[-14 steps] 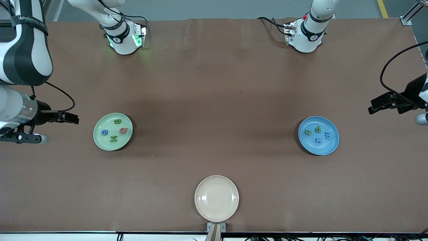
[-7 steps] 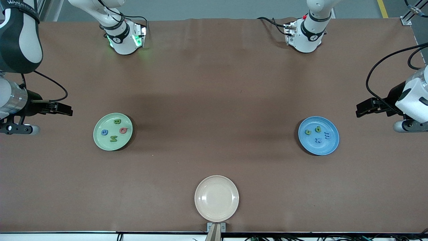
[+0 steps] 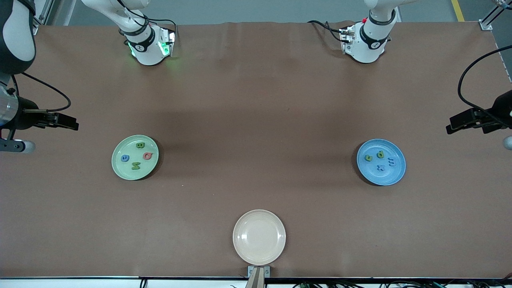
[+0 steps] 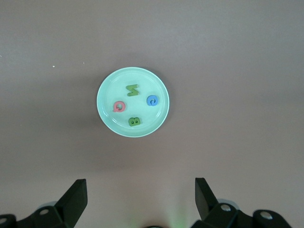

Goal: Sort upper and lower case letters into plates

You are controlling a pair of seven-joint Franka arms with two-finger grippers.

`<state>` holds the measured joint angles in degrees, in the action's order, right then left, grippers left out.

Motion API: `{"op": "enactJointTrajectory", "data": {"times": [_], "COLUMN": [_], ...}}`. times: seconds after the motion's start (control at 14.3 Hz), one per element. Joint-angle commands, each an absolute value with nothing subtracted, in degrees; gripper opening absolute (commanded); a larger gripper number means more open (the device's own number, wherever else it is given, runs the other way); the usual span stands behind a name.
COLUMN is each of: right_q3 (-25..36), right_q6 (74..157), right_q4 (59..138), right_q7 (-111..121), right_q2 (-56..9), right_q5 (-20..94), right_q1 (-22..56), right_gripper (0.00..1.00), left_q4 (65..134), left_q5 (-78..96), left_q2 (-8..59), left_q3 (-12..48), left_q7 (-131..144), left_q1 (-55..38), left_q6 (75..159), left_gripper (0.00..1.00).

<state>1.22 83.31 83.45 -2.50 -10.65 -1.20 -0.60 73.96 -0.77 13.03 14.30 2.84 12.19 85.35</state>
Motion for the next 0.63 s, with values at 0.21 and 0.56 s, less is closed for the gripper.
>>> {"op": "enactJointTrajectory", "data": {"times": [0.21,0.56], "right_q3": [0.0,0.0], "right_q6": [82.18,82.18], "right_q4": [80.16,79.72], "right_q7": [-2.29,-2.29], "right_q2": [-11.25,-11.34], "right_q5": [-1.67,0.52], "right_q1": [-2.55,-2.55], "right_gripper": [1.0,1.0], "left_q4": [74.44,74.44], "left_q5": [-0.09,0.09], "left_q2": [10.64,10.37], "left_q3": [3.35,-0.53], "left_q7": [2.37,2.46], "left_q1": [1.07,-2.11], "left_q6": [84.81,84.81], "left_gripper": [1.0,1.0]}}
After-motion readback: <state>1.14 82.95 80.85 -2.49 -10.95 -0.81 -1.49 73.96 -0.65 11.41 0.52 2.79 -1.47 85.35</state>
